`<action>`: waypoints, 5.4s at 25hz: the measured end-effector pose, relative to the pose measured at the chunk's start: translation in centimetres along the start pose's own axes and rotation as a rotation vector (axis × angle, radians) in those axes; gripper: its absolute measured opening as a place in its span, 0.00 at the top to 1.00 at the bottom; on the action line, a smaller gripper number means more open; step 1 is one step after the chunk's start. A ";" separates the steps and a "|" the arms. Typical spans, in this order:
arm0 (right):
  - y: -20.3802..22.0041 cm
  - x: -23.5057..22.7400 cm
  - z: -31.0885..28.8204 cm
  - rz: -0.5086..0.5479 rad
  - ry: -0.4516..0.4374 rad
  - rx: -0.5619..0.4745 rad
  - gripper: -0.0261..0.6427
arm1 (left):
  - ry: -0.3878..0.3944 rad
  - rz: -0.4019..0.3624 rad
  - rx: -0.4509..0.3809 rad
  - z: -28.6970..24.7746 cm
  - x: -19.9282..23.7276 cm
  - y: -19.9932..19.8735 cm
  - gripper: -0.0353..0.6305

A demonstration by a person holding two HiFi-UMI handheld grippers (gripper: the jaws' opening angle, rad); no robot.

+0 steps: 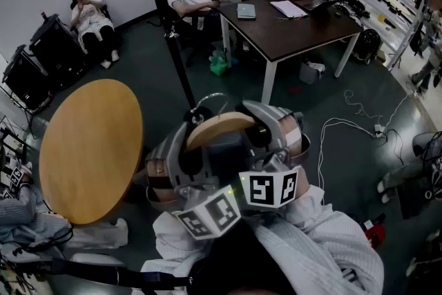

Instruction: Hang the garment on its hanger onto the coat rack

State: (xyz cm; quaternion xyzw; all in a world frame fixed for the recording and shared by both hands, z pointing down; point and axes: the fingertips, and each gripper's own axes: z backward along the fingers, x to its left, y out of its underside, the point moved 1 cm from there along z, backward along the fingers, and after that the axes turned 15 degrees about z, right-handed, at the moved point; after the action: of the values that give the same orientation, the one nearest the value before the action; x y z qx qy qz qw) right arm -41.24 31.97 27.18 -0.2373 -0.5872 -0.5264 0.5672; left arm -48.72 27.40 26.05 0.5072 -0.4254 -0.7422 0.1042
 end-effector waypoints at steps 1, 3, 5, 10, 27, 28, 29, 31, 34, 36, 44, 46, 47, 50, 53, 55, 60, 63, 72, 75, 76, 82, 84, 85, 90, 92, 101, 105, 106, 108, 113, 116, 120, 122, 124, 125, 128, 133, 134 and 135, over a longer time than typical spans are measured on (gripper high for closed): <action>0.3 -0.1 0.0 0.007 -0.008 0.002 0.88 | 0.003 0.009 0.003 -0.1 -0.2 -0.1 0.82; 0.7 -0.3 -0.1 0.015 -0.022 0.004 0.88 | 0.008 0.022 0.011 -0.4 -0.5 -0.3 0.82; 0.9 -0.5 -0.3 0.012 -0.031 0.002 0.88 | 0.011 0.023 0.019 -0.7 -0.5 -0.4 0.82; 1.6 -0.5 -0.2 -0.004 -0.039 -0.003 0.88 | 0.020 0.012 0.031 -1.1 -1.1 -0.8 0.82; 9.1 1.0 -6.9 -0.023 -0.099 0.036 0.88 | 0.071 0.029 0.073 -10.5 -4.7 1.1 0.82; 9.7 1.1 -8.1 -0.019 -0.099 0.036 0.88 | 0.070 0.029 0.071 -11.9 -4.7 1.5 0.82; 10.4 1.3 -9.5 -0.015 -0.100 0.035 0.88 | 0.070 0.031 0.067 -13.4 -4.7 1.8 0.82; 11.9 1.4 -12.4 -0.007 -0.100 0.033 0.88 | 0.068 0.039 0.062 -16.6 -4.7 2.6 0.82; 13.9 1.6 -17.2 -0.004 -0.096 0.032 0.88 | 0.065 0.051 0.060 -21.6 -4.3 3.9 0.82; 15.1 1.9 -20.2 -0.009 -0.095 0.035 0.88 | 0.065 0.051 0.058 -24.8 -4.0 4.8 0.82; 20.5 2.3 -31.5 -0.029 -0.093 -0.005 0.88 | 0.038 0.027 0.061 -36.7 -3.4 7.1 0.82; 22.2 2.6 -34.0 -0.037 -0.102 -0.029 0.88 | 0.027 0.021 0.077 -39.4 -3.9 7.6 0.82; 23.0 2.8 -35.3 -0.041 -0.107 -0.044 0.88 | 0.017 0.018 0.088 -40.8 -4.1 7.9 0.82; 25.7 3.3 -39.7 -0.048 -0.121 -0.102 0.88 | -0.033 0.007 0.123 -45.4 -4.6 8.9 0.82; 28.2 3.3 -44.3 -0.063 -0.154 -0.183 0.88 | -0.100 0.000 0.175 -50.0 -4.8 9.4 0.82; 29.9 2.8 -47.3 -0.074 -0.182 -0.245 0.88 | -0.148 0.000 0.217 -53.2 -5.0 9.2 0.82; 33.3 0.9 -54.1 -0.080 -0.237 -0.417 0.88 | -0.300 0.013 0.326 -59.9 -5.0 8.1 0.82; 34.5 0.3 -57.0 -0.080 -0.248 -0.508 0.88 | -0.360 0.008 0.376 -62.7 -5.1 7.8 0.82; 32.5 -0.1 -64.1 -0.085 -0.284 -0.688 0.88 | -0.491 -0.001 0.492 -66.9 -1.3 9.1 0.82; 31.0 0.2 -65.8 -0.099 -0.277 -0.710 0.88 | -0.515 -0.019 0.500 -67.4 0.5 9.9 0.82; 30.5 0.3 -66.3 -0.105 -0.273 -0.713 0.88 | -0.524 -0.028 0.500 -67.5 1.0 10.2 0.82; 27.6 0.5 -68.6 -0.118 -0.244 -0.744 0.88 | -0.576 -0.062 0.489 -67.8 4.3 11.4 0.82; 26.7 0.5 -69.5 -0.118 -0.245 -0.758 0.88 | -0.593 -0.059 0.497 -68.0 5.4 11.9 0.82; 26.1 0.6 -70.0 -0.121 -0.248 -0.765 0.88 | -0.601 -0.058 0.504 -68.1 6.0 12.1 0.82; 23.7 0.5 -72.5 -0.139 -0.272 -0.809 0.88 | -0.634 -0.055 0.542 -68.9 9.0 12.9 0.82; 23.6 0.6 -73.1 -0.138 -0.280 -0.829 0.88 | -0.647 -0.049 0.552 -69.3 9.2 13.1 0.82; 21.9 2.9 -75.1 -0.146 -0.338 -0.925 0.88 | -0.696 -0.018 0.630 -69.6 10.1 15.6 0.82; 21.2 4.9 -76.2 -0.140 -0.389 -0.941 0.88 | -0.703 0.008 0.671 -69.9 10.4 17.8 0.82; 21.0 5.5 -76.4 -0.141 -0.401 -0.945 0.88 | -0.706 0.011 0.680 -70.0 10.5 18.3 0.82; 20.8 6.3 -76.8 -0.143 -0.420 -0.950 0.88 | -0.709 0.014 0.697 -70.1 10.5 19.2 0.82; 19.9 7.9 -77.4 -0.148 -0.457 -0.962 0.88 | -0.713 0.023 0.727 -69.9 11.0 20.8 0.82; 19.5 8.9 -77.4 -0.146 -0.478 -0.969 0.88 | -0.711 0.032 0.740 -69.6 11.0 21.7 0.82; 18.9 9.0 -77.4 -0.146 -0.472 -0.980 0.88 | -0.725 0.017 0.727 -69.5 11.4 21.9 0.82; 18.8 9.0 -77.4 -0.149 -0.459 -0.987 0.88 | -0.735 -0.003 0.715 -69.5 11.4 21.9 0.82; 19.0 9.1 -77.4 -0.157 -0.452 -0.993 0.88 | -0.740 -0.024 0.704 -69.6 11.3 21.9 0.82; 19.0 9.2 -77.3 -0.162 -0.452 -0.997 0.88 | -0.739 -0.032 0.698 -69.6 11.3 21.9 0.82; 19.3 9.2 -76.8 -0.179 -0.475 -1.015 0.87 | -0.721 -0.040 0.685 -69.5 10.8 21.9 0.82; 19.8 8.8 -75.6 -0.176 -0.526 -1.056 0.83 | -0.664 -0.060 0.667 -69.1 10.2 21.2 0.81; 19.8 8.7 -75.4 -0.169 -0.531 -1.073 0.83 | -0.646 -0.059 0.660 -69.0 10.1 21.0 0.81; 19.9 8.6 -75.0 -0.161 -0.540 -1.092 0.83 | -0.628 -0.057 0.652 -68.9 10.1 20.8 0.80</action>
State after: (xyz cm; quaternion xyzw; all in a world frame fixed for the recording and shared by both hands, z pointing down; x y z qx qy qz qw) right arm 5.34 -30.72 27.15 -0.5734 -0.3717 -0.7138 0.1535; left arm -1.15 -27.54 26.18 0.2752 -0.6340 -0.6899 -0.2154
